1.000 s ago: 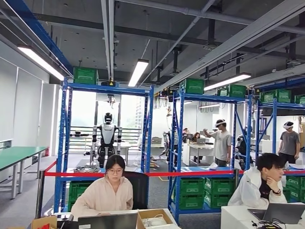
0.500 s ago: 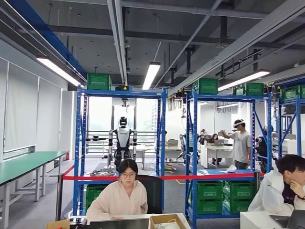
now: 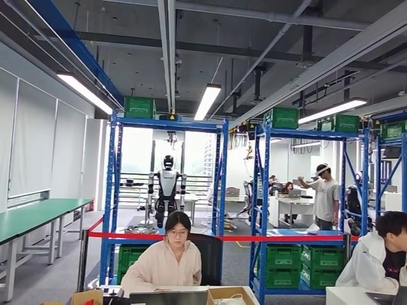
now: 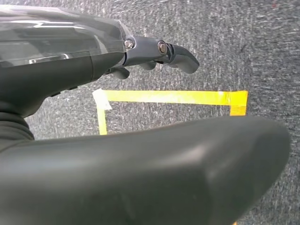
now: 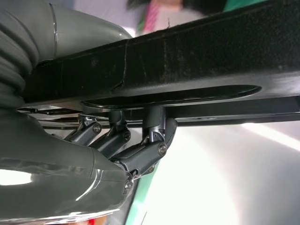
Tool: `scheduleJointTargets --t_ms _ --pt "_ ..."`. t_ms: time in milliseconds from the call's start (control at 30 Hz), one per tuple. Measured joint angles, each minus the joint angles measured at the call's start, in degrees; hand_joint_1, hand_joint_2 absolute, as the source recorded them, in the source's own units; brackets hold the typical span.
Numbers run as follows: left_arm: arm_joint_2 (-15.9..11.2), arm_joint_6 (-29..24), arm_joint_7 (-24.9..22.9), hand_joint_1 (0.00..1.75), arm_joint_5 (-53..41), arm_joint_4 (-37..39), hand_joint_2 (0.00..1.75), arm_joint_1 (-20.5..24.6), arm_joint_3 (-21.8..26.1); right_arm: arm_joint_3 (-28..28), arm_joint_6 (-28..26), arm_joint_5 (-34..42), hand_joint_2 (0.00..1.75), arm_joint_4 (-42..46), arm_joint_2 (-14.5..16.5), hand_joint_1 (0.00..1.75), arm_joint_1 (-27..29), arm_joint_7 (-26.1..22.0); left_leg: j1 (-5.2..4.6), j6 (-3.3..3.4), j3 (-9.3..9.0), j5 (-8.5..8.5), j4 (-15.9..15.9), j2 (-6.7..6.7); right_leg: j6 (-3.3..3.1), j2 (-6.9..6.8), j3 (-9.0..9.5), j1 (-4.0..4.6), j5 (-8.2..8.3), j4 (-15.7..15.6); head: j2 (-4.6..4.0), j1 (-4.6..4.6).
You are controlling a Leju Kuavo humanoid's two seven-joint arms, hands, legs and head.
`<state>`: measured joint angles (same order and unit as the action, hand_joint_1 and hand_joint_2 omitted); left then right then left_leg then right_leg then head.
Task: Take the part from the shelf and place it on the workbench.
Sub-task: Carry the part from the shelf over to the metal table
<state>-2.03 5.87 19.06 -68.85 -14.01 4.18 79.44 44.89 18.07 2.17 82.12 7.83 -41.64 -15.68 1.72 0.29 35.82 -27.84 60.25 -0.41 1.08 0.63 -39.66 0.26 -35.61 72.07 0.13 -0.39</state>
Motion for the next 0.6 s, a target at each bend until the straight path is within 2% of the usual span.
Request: scheduleJointTargets --t_ms 33,67,100,167,200,267,367,433,500,533,567,600 --pt "-0.04 0.17 0.2 0.0 -0.28 0.0 1.75 0.03 -0.09 0.06 -1.03 -1.06 1.75 -1.69 0.48 1.75 -1.24 0.62 -0.02 0.01 -0.02 -0.01 0.0 -0.01 0.04 0.0 -1.33 -0.01 -0.62 2.63 0.0 -0.01" --pt "-0.07 0.36 0.39 0.0 -0.55 0.0 1.75 0.04 -0.21 0.07 -2.2 -2.35 1.75 -3.31 0.95 1.75 -2.38 1.2 -0.03 0.02 -0.07 -0.02 0.01 -0.04 0.01 0.0 -1.69 -0.01 -0.12 3.11 0.0 -0.01" --pt "-0.09 0.51 0.6 0.0 -0.78 0.0 1.75 0.05 -0.36 -0.05 -3.58 -3.97 1.75 -4.94 1.5 1.75 -3.62 1.79 -0.04 0.01 -0.15 -0.03 0.01 -0.08 -0.1 0.0 -0.99 0.0 1.43 1.26 0.0 -0.01" --pt "-0.09 0.8 0.99 0.0 -1.27 0.0 1.75 0.15 -0.71 -0.71 -6.65 -7.53 1.75 -8.08 2.68 1.75 -6.45 2.94 -0.05 -0.06 -0.29 -0.06 -0.03 -0.17 -0.56 0.04 2.24 0.12 5.47 -6.25 0.0 0.0" --pt "-0.09 0.89 1.17 0.0 -1.5 0.0 1.75 0.28 -0.91 -1.38 -8.48 -9.56 1.75 -9.91 3.35 1.75 -8.03 3.62 -0.07 -0.17 -0.27 -0.04 -0.05 -0.21 -0.85 0.06 3.62 0.27 6.89 -9.54 0.0 -0.01" --pt "-0.09 1.0 1.38 0.0 -1.82 0.0 1.75 0.48 -1.31 -3.19 -12.24 -14.04 1.75 -13.48 4.3 1.75 -10.76 4.98 -0.03 -0.6 -0.05 0.1 -0.15 -0.26 -1.34 0.1 4.67 0.63 7.48 -12.31 0.01 0.01" --pt "-0.1 1.08 1.46 0.0 -2.03 0.0 1.75 0.48 -1.54 -6.29 -18.98 -26.14 1.75 -17.75 5.19 1.75 -13.51 9.13 0.07 -1.45 0.1 -0.1 -0.15 -0.22 -2.09 0.02 4.99 0.54 7.77 -13.41 0.0 0.01" --pt "-0.1 1.01 1.49 0.0 -2.22 0.0 1.75 0.47 -1.67 -8.76 -23.92 -37.66 1.75 -19.84 5.54 1.75 -14.62 13.08 -0.01 -1.66 1.41 -2.22 2.91 -0.13 -2.7 -0.22 5.4 0.34 8.23 -14.27 0.0 0.01" --pt "-0.1 0.86 1.51 0.0 -2.43 0.0 1.75 0.33 -1.8 -11.05 -27.22 -48.52 1.75 -21.43 5.58 1.75 -14.89 16.52 -0.11 -1.75 4.53 -5.48 9.8 -0.11 -2.92 -0.36 5.48 0.46 8.28 -14.39 0.0 0.01" --pt "-0.1 0.79 1.52 0.0 -2.51 0.0 1.75 0.21 -1.84 -12.0 -28.13 -53.67 1.75 -22.16 5.5 1.75 -14.69 17.96 -0.12 -1.84 5.97 -6.44 12.85 -0.1 -2.93 -0.36 5.5 0.51 8.27 -14.38 0.0 0.01" --pt "-0.1 0.74 1.51 0.0 -2.55 0.0 1.75 0.1 -1.88 -12.85 -28.67 -58.66 1.75 -22.88 5.43 1.75 -14.32 19.23 -0.1 -1.94 6.71 -6.45 14.31 -0.09 -2.93 -0.35 5.52 0.54 8.24 -14.36 0.0 0.0" --pt "-0.09 0.68 1.48 0.0 -2.59 0.0 1.75 0.04 -1.92 -13.64 -28.97 -63.51 1.75 -23.57 5.36 1.75 -13.87 20.21 -0.05 -2.03 6.46 -5.4 13.6 -0.07 -2.88 -0.31 5.55 0.53 8.2 -14.32 0.0 0.0"
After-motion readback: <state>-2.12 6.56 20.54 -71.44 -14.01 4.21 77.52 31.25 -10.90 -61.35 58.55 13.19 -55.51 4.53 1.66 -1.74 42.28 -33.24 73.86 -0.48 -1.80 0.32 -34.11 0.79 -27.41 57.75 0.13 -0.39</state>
